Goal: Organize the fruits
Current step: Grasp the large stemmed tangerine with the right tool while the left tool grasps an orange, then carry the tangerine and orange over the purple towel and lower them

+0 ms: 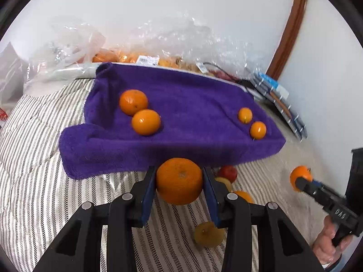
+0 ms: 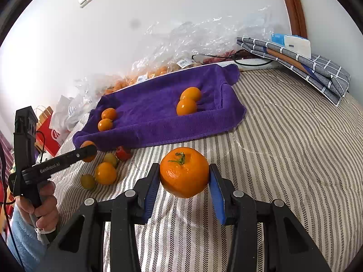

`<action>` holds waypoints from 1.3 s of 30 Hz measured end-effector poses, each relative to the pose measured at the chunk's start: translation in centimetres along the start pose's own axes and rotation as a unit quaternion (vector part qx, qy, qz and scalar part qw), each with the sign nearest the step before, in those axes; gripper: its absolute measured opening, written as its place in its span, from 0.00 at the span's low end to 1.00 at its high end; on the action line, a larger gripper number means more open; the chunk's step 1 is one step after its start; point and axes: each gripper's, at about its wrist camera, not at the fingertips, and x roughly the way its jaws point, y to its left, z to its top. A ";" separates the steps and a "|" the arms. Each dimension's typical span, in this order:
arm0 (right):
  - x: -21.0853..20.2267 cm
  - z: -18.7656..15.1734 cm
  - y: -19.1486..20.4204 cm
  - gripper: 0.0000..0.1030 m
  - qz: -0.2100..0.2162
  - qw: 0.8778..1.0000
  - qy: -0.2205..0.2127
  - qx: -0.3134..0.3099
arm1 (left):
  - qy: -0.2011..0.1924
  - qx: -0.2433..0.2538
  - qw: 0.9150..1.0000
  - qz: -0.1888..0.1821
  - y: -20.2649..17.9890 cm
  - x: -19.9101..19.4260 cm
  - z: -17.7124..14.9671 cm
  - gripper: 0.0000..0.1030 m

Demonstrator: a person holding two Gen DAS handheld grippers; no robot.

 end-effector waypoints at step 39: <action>-3.3 8.6 2.3 0.41 -0.006 0.997 -0.053 -0.053 | -0.071 0.014 0.997 0.018 -4.3 -7.3 5.5 0.37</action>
